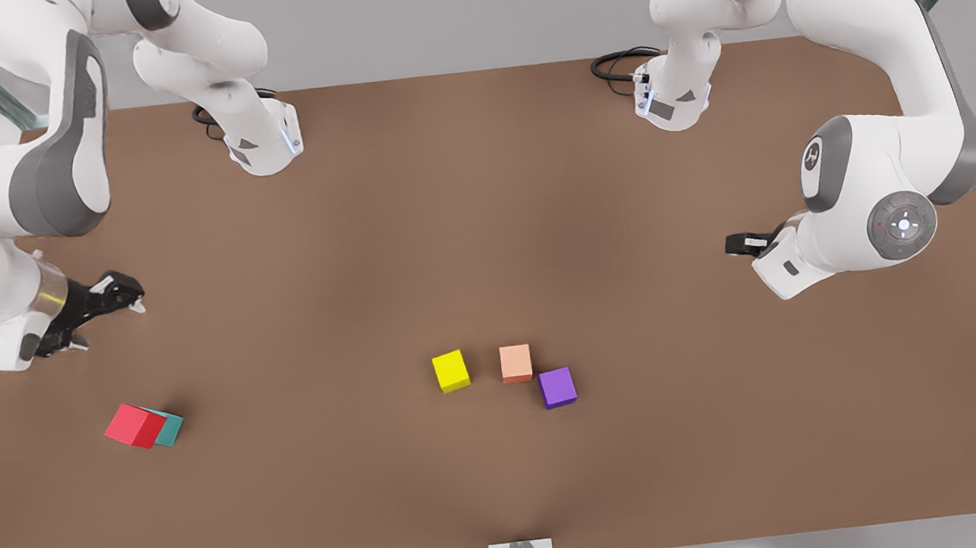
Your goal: Pick up red wooden cube and pass to hand red wooden cube and place in blue wooden cube
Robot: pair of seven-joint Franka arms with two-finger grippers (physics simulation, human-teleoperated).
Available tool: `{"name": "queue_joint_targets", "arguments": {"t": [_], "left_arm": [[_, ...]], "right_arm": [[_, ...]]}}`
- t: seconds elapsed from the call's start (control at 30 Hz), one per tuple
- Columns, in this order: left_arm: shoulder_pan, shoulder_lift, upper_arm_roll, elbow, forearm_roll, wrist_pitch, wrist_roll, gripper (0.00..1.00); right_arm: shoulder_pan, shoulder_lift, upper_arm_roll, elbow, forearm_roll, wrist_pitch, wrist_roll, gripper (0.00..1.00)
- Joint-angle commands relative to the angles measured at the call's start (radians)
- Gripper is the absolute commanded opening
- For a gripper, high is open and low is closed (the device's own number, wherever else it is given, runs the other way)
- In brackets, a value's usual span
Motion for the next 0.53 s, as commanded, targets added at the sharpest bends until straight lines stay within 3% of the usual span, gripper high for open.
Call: {"name": "queue_joint_targets", "arguments": {"t": [0.0, 0.27, 0.37, 0.5], "left_arm": [[0.000, -0.001, 0.000, 0.000, 0.000, 0.000, -0.002, 1.00], [0.000, -0.001, 0.000, -0.001, 0.000, 0.000, -0.006, 1.00], [0.000, -0.001, 0.000, -0.001, 0.000, 0.000, -0.006, 1.00], [0.000, 0.000, 0.000, -0.003, 0.000, 0.000, -0.006, 1.00]], "right_arm": [[0.004, -0.024, 0.001, -0.036, 0.015, -0.121, 0.676, 1.00], [-0.006, -0.018, -0.003, -0.018, 0.038, -0.096, 0.670, 1.00], [-0.008, -0.103, -0.005, -0.155, 0.049, -0.034, 0.668, 1.00], [-0.009, -0.113, -0.005, -0.171, 0.047, -0.026, 0.664, 1.00]]}}
